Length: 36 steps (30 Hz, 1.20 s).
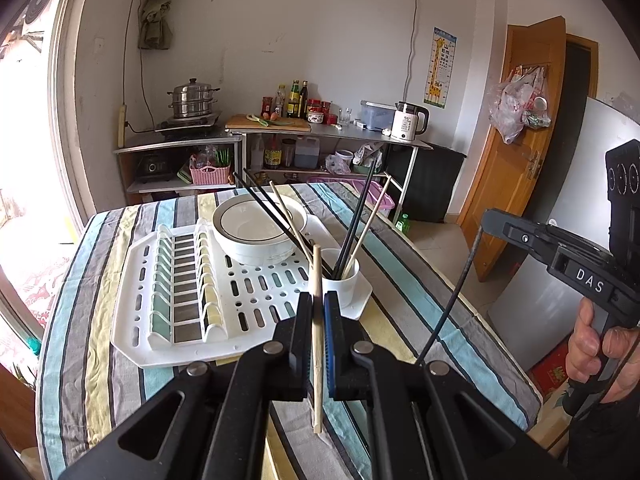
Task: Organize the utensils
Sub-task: 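Lift both held chopsticks up over the white cup, then lower the chopsticks into the white cup and open both tools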
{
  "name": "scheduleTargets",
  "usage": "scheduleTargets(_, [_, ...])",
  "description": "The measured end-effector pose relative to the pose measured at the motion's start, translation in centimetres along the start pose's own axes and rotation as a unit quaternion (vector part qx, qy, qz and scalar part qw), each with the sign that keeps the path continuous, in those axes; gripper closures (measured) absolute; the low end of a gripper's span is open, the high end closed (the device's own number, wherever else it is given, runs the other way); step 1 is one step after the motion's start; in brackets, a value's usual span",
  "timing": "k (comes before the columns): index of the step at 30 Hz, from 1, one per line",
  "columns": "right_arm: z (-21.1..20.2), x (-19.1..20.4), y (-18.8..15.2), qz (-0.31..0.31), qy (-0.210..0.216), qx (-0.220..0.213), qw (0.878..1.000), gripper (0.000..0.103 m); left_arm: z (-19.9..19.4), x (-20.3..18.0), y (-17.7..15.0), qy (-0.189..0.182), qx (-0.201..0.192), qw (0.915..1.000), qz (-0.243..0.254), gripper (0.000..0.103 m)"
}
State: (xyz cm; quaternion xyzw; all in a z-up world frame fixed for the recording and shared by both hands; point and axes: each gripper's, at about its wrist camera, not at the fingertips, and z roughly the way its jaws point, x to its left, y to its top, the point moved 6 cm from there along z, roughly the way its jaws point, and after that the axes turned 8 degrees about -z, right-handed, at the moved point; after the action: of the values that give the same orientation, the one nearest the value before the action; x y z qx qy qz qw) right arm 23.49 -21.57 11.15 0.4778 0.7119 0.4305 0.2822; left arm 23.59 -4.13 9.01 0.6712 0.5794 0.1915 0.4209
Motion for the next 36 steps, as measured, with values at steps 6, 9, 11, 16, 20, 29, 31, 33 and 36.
scheduleTargets(6, [0.5, -0.8, 1.9, -0.004, -0.003, -0.008, 1.0, 0.1, 0.7, -0.9, 2.4, -0.003, -0.007, 0.9999, 0.012, 0.097])
scheduleTargets(9, [0.8, -1.4, 2.8, -0.003, -0.006, -0.013, 1.0, 0.1, 1.4, -1.3, 3.6, -0.01, -0.006, 0.9999, 0.01, 0.097])
scheduleTargets(11, [1.0, -1.7, 3.5, -0.002, -0.007, -0.015, 1.0, 0.1, 1.8, -1.5, 4.4, -0.013, -0.009, 0.9998, 0.01, 0.097])
scheduleTargets(16, [1.3, -2.3, 5.3, -0.003, -0.01, -0.022, 1.0, 0.1, 3.2, -1.9, 6.3, -0.018, -0.009, 0.9998, 0.006, 0.097])
scheduleTargets(20, [1.6, -2.3, 6.9, -0.008, -0.01, -0.028, 1.0, 0.1, 4.4, -2.0, 7.6, -0.018, -0.007, 0.9998, 0.004, 0.097])
scheduleTargets(29, [2.5, -1.9, 9.5, -0.016, -0.006, -0.039, 0.999, 0.1, 6.5, -1.9, 10.1, -0.022, -0.01, 0.9997, -0.006, 0.097])
scheduleTargets(31, [2.7, -2.0, 10.1, -0.018, -0.006, -0.041, 0.999, 0.1, 6.8, -1.9, 10.6, -0.022, -0.013, 0.9997, -0.005, 0.097])
scheduleTargets(33, [3.0, -2.0, 10.4, -0.018, -0.005, -0.042, 0.999, 0.1, 7.1, -2.0, 11.0, -0.023, -0.015, 0.9996, -0.006, 0.097])
scheduleTargets(36, [3.6, -1.9, 10.8, -0.02, -0.005, -0.041, 0.999, 0.1, 7.7, -2.0, 11.6, -0.026, -0.019, 0.9995, -0.007, 0.097])
